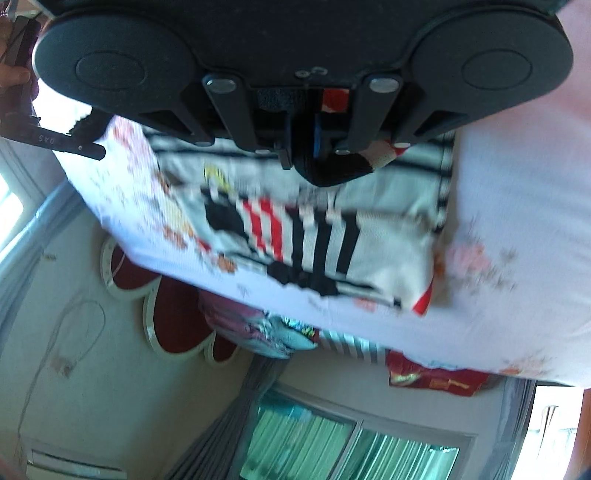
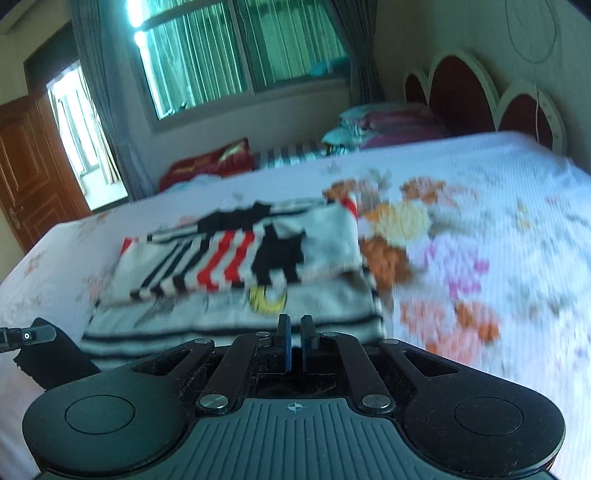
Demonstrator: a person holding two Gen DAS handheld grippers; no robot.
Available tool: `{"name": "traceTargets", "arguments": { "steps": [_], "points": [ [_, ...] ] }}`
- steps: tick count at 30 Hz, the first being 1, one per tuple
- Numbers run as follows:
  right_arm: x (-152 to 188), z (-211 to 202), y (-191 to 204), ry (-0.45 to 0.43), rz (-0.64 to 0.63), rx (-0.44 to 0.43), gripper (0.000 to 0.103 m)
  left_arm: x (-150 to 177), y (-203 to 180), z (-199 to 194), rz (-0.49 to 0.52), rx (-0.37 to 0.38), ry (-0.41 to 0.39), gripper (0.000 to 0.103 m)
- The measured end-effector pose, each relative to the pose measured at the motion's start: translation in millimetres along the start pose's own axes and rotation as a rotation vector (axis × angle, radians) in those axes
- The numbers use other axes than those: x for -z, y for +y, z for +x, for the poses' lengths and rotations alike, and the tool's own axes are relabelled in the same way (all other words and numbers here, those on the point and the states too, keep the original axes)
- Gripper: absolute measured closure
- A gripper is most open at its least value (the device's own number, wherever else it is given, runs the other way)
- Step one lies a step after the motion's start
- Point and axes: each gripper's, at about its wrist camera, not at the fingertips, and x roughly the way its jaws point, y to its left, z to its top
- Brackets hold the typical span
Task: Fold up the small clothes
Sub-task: 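Lift the hem band with both tools and fold it toward the collar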
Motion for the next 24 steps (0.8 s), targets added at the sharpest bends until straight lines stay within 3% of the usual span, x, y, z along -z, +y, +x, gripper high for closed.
{"name": "traceTargets", "arguments": {
  "steps": [1,5,7,9,12,14,15,16,18,19,20,24],
  "points": [
    [-9.4,7.3,-2.3,-0.012,-0.001,-0.004,0.103,-7.2,-0.3,7.5,-0.005,0.001,-0.011,0.094],
    [-41.7,50.0,-10.9,-0.021,0.013,-0.027,0.103,-34.9,-2.2,45.0,-0.003,0.004,-0.022,0.094],
    [-53.3,72.4,-15.3,0.027,-0.017,-0.042,0.103,-43.3,-2.2,65.3,0.003,-0.012,-0.007,0.094],
    [-53.8,83.2,-24.1,0.075,-0.034,-0.084,0.103,-44.2,-0.3,80.6,0.009,-0.028,0.011,0.094],
    [-40.7,87.3,-34.2,0.125,-0.097,-0.053,0.099,-39.2,11.4,97.5,-0.019,-0.052,0.043,0.094],
    [-31.3,90.8,-47.1,0.146,-0.075,-0.04,0.067,-36.6,19.7,105.9,-0.04,-0.068,0.058,0.094],
    [-28.3,92.4,-53.3,0.147,-0.051,-0.03,0.033,-35.9,23.4,109.5,-0.046,-0.075,0.066,0.094],
    [-25.7,92.9,-57.9,0.136,-0.035,-0.031,0.027,-34.2,25.2,112.8,-0.046,-0.082,0.074,0.094],
    [-23.9,98.5,-59.0,0.154,-0.027,-0.056,0.031,-30.8,29.7,115.6,-0.056,-0.091,0.088,0.094],
    [-21.5,102.2,-58.0,0.164,-0.032,-0.053,0.045,-28.1,31.5,116.1,-0.065,-0.095,0.093,0.094],
    [-19.1,106.6,-57.1,0.181,-0.038,-0.052,0.051,-26.5,33.6,116.0,-0.072,-0.098,0.097,0.094],
    [-4.9,126.0,-60.7,0.259,-0.034,-0.01,0.053,-21.2,39.9,111.3,-0.09,-0.108,0.104,0.094]
  ]
}}
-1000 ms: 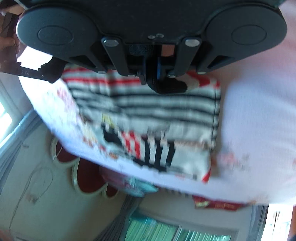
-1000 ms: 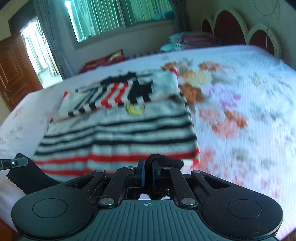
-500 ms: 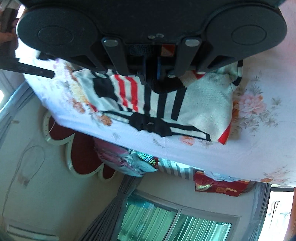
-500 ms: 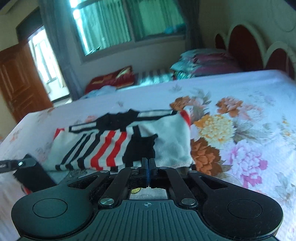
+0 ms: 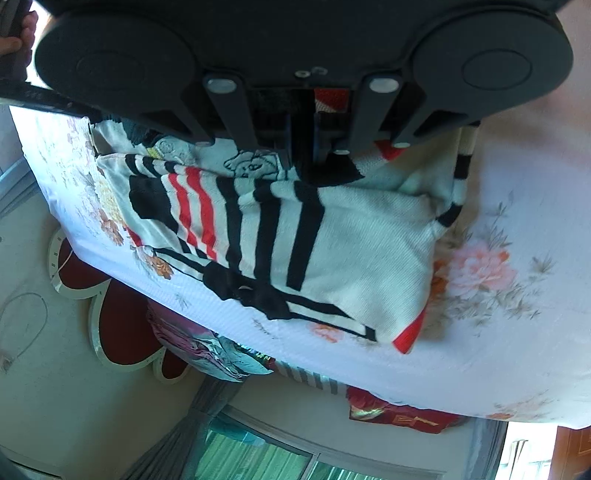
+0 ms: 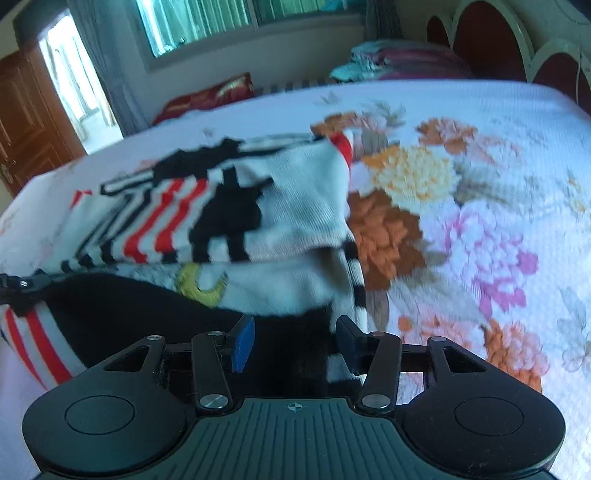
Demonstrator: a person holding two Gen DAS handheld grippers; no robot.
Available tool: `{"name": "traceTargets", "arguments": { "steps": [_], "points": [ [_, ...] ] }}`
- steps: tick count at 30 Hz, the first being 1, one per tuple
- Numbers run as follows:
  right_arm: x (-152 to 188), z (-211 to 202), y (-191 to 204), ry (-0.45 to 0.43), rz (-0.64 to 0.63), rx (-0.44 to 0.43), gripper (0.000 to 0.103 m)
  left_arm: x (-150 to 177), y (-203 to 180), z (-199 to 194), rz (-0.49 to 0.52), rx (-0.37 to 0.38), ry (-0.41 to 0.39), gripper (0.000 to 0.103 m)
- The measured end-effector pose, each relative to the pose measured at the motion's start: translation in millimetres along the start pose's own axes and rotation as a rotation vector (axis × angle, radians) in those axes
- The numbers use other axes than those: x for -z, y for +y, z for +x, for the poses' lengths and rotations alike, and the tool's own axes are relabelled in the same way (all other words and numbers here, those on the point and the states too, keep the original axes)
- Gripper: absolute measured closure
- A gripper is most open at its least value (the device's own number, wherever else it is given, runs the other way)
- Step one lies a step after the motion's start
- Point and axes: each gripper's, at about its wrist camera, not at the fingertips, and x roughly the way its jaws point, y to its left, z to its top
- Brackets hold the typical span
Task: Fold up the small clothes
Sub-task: 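Lift the hem band with both tools and fold it toward the collar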
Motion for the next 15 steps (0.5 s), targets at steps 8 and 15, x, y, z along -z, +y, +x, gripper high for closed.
{"name": "traceTargets", "arguments": {
  "steps": [8,15],
  "points": [
    [3.1,6.8,8.7,0.008,-0.051,-0.024,0.095,-4.5,0.2,-6.4,-0.038,0.023,-0.018,0.094],
    [-38.6,-14.8,14.3,-0.185,-0.045,-0.023,0.095,-35.6,-14.5,-13.3,-0.03,0.048,-0.114,0.094]
  ]
}}
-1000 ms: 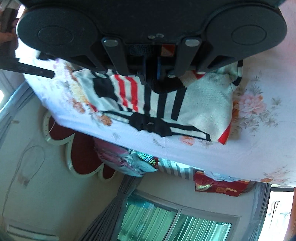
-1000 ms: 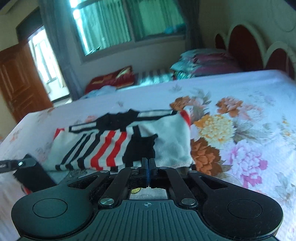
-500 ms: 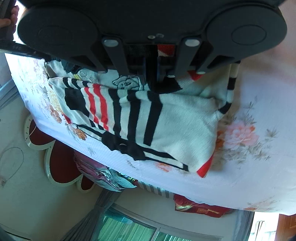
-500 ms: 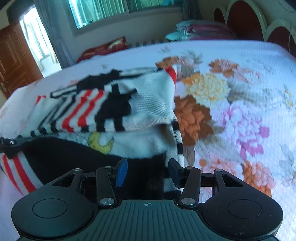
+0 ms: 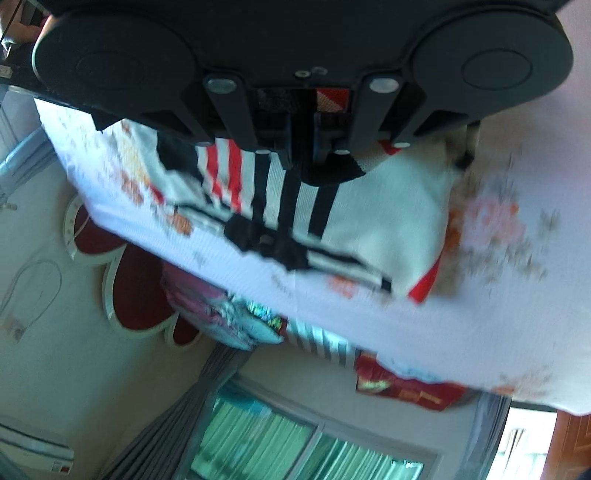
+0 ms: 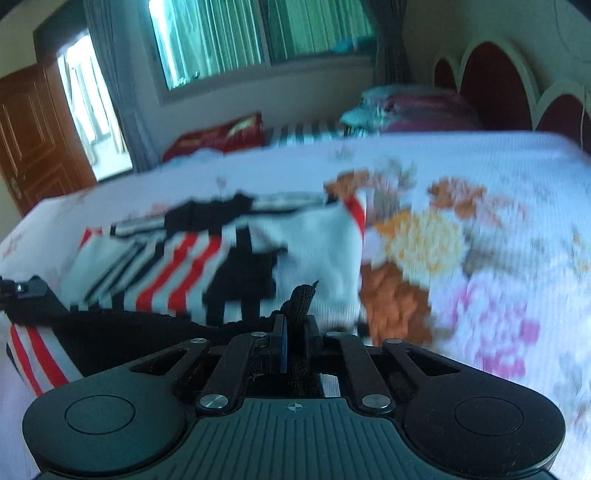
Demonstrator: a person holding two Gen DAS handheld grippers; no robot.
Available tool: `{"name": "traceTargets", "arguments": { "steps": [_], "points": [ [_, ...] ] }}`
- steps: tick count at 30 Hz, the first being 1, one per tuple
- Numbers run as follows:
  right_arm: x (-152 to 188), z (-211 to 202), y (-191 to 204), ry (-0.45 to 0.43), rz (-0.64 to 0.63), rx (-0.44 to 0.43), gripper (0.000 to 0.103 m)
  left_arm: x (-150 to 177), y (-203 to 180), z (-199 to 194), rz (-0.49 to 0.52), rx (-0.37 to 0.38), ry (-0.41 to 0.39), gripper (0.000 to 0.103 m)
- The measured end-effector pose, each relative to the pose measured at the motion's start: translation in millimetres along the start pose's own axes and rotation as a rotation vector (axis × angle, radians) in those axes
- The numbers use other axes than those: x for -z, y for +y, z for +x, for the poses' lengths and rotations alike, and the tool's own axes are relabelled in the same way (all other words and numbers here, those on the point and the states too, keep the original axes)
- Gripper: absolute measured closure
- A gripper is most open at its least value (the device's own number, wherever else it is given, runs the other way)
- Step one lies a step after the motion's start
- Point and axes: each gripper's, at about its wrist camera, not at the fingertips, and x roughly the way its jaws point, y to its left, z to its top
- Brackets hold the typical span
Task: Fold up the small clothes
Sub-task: 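Lift the hem band with both tools and fold it toward the collar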
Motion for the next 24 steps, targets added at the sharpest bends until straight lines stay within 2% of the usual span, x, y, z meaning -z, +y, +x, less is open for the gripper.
{"name": "traceTargets", "arguments": {
  "steps": [4,11,14,16,18,20,22,23,24],
  "points": [
    [-39.5,18.1,-7.2,-0.068,0.022,0.005,0.095,-28.9,4.0,19.2,-0.038,-0.01,-0.028,0.094],
    [-94.9,85.4,-20.9,-0.078,0.078,0.005,0.095,-69.0,24.0,80.4,-0.161,-0.086,-0.005,0.094],
    [-107.1,112.9,-21.3,-0.067,0.074,0.013,0.095,-79.3,32.5,102.4,-0.194,-0.122,0.034,0.094],
    [-108.6,132.8,-22.0,-0.041,0.059,0.028,0.095,-82.3,39.1,117.5,-0.226,-0.154,0.085,0.089],
    [-107.7,150.8,-26.1,-0.012,0.056,0.053,0.095,-84.4,49.0,130.4,-0.282,-0.156,0.134,0.082],
    [-105.3,165.1,-31.8,0.011,0.058,0.07,0.095,-88.2,56.7,135.2,-0.324,-0.152,0.141,0.08],
    [-101.6,173.8,-33.6,0.021,0.041,0.085,0.095,-93.3,60.0,134.0,-0.327,-0.14,0.132,0.073],
    [-100.3,176.9,-34.6,0.024,0.035,0.09,0.095,-95.8,60.3,130.6,-0.32,-0.137,0.111,0.057],
    [-99.5,179.5,-35.6,0.025,0.037,0.094,0.096,-98.5,60.2,124.7,-0.304,-0.146,0.077,0.036]
  ]
}}
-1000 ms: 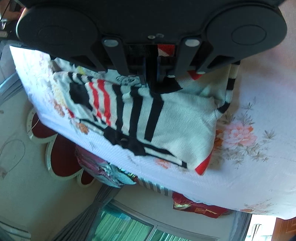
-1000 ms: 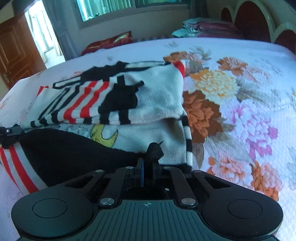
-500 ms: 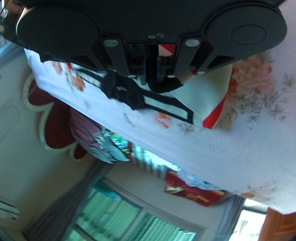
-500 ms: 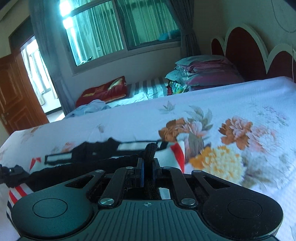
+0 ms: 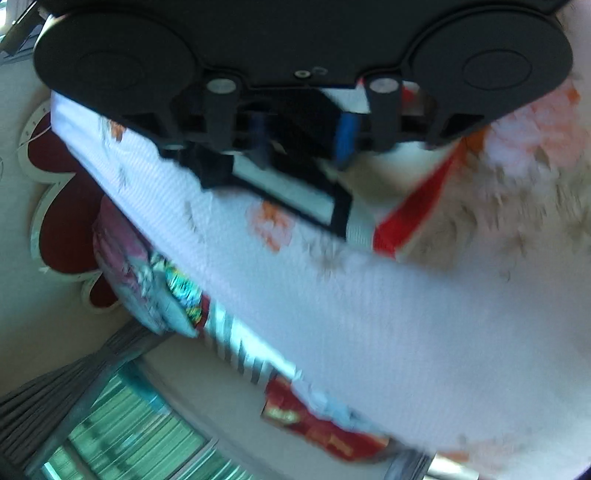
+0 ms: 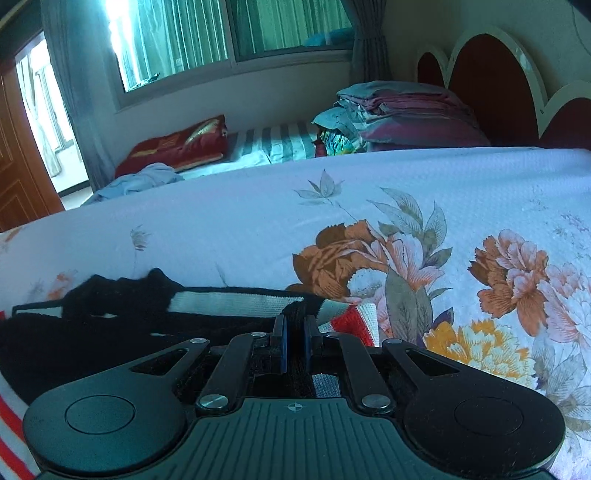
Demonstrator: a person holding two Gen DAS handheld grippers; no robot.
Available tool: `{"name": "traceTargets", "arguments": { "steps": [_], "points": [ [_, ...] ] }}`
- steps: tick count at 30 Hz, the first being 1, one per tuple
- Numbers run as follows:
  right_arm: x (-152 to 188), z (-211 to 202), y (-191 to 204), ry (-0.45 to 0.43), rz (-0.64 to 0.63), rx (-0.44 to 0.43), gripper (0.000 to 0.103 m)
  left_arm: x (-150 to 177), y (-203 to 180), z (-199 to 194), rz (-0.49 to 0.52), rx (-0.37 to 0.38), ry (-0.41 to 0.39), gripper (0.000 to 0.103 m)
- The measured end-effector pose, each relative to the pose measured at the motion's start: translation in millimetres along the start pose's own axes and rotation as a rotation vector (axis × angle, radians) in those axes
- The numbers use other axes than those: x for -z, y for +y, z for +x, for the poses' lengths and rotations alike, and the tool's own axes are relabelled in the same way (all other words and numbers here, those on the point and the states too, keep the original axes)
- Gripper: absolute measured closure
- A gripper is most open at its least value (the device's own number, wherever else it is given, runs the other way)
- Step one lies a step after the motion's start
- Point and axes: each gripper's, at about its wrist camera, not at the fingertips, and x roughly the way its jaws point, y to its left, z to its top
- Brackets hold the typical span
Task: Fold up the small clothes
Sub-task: 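Lift the hem band with both tools and fold it toward the collar, then open both tools and release the folded hem onto the sweater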
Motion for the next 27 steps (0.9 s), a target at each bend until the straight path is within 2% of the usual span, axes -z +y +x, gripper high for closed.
{"name": "traceTargets", "arguments": {
  "steps": [1,3,5,11,13,15,17,18,19,20,21,23,24,26,27],
  "points": [
    [0.0,1.6,-1.1,-0.007,0.002,0.007,0.096,-2.1,-0.1,-6.8,0.015,-0.014,-0.04,0.03],
    [-3.1,3.0,-4.0,-0.026,0.023,0.021,0.096,-6.4,-2.6,-18.1,0.077,-0.015,-0.088,0.027],
    [-6.8,4.4,-7.8,-0.023,0.044,0.008,0.096,-7.8,-5.0,-23.5,0.133,-0.02,-0.091,0.027],
    [-5.9,0.8,-17.1,0.034,0.101,-0.063,0.095,14.6,-38.9,0.0,0.406,-0.024,-0.015,0.028],
    [-3.0,-0.2,-17.2,0.049,0.101,-0.071,0.095,24.2,-49.4,16.3,0.492,-0.052,0.016,0.034],
    [0.1,-1.9,-16.4,0.061,0.089,-0.078,0.095,30.4,-51.5,28.1,0.529,-0.074,0.036,0.037],
    [2.3,-3.5,-16.4,0.07,0.085,-0.083,0.082,34.0,-51.2,35.4,0.557,-0.095,0.04,0.039],
    [3.2,-3.4,-16.4,0.071,0.085,-0.088,0.054,34.8,-51.5,36.9,0.567,-0.097,0.041,0.039],
    [3.8,-3.9,-16.2,0.068,0.084,-0.104,0.034,35.4,-51.3,37.3,0.578,-0.098,0.039,0.042],
    [4.6,-5.0,-14.2,0.063,0.074,-0.12,0.034,36.3,-51.7,36.3,0.588,-0.093,0.035,0.054],
    [5.4,-4.4,-9.6,0.071,0.045,-0.112,0.035,36.2,-52.0,36.7,0.595,-0.089,0.04,0.066],
    [8.6,-0.7,-0.6,0.085,-0.016,-0.095,0.046,36.1,-51.1,37.6,0.585,-0.078,0.051,0.079],
    [10.1,0.5,2.4,0.087,-0.031,-0.094,0.065,37.1,-51.1,36.8,0.589,-0.08,0.043,0.088],
    [10.9,-0.6,8.8,0.074,-0.063,-0.092,0.084,38.3,-52.0,34.1,0.599,-0.074,0.025,0.095],
    [10.8,-1.4,11.8,0.07,-0.076,-0.104,0.095,39.2,-51.8,31.1,0.6,-0.069,0.011,0.096]
  ]
}}
